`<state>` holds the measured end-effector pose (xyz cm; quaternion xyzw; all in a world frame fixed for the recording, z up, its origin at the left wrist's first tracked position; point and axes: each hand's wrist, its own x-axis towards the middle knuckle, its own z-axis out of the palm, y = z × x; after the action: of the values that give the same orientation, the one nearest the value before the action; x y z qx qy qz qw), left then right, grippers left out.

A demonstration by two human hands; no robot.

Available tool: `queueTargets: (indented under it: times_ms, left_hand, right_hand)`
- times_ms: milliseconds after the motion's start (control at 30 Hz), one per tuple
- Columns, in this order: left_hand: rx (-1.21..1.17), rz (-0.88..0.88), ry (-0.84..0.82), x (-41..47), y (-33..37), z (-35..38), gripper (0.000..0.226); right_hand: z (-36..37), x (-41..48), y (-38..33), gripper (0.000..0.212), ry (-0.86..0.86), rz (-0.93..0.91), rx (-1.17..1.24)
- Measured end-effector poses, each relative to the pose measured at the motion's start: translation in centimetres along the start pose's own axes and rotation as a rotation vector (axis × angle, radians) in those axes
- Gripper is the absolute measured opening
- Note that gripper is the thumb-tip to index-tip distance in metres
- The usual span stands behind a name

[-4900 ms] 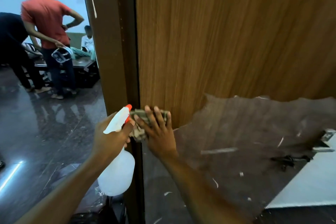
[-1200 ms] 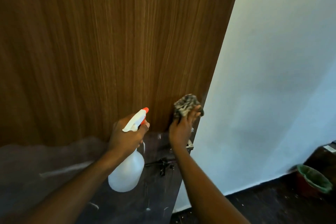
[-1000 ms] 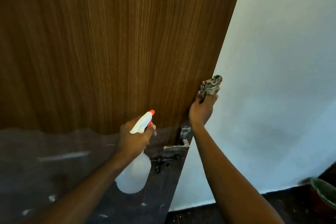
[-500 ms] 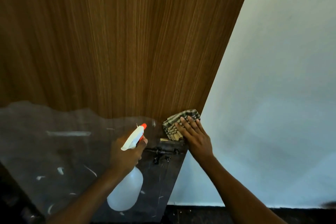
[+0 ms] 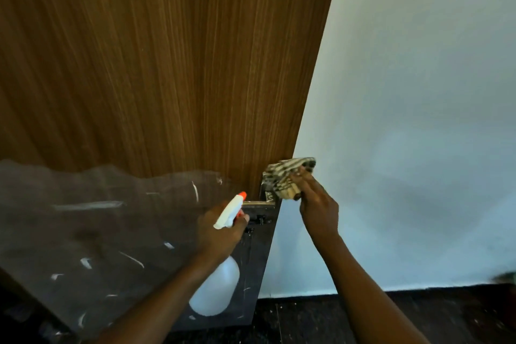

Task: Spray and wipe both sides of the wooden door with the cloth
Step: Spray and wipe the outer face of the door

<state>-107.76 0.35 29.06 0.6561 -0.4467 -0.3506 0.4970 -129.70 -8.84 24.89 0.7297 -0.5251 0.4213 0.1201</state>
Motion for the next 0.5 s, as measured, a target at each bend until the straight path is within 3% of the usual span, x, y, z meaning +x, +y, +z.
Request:
queueTargets:
  times_ms: [100,200,300,367,500]
  left_hand:
    - [0.132,0.104,-0.003,-1.5,-0.2,2.2,0.038]
    - [0.267,0.107,-0.010,-2.2,-0.2,3.1,0.039]
    - [0.283,0.040,0.000,-2.4,-0.2,3.5,0.040]
    - [0.189,-0.007,0.008,-2.5,-0.2,3.5,0.035]
    - [0.047,-0.041,0.032,-2.8,-0.3,2.9,0.038]
  right_hand:
    - [-1.4,-1.5,1.1,0.021,0.077,0.701,0.316]
    - [-2.9,-4.2,1.6,0.023,0.156,1.106,0.943]
    - [-3.8,-5.7,0.6,0.044,0.100,1.140,1.374]
    - [-3.8,-5.3,-0.9,0.048,0.022,1.092,1.456]
    - [-1.7,-2.0,-4.1,0.037,0.041,1.081,1.074]
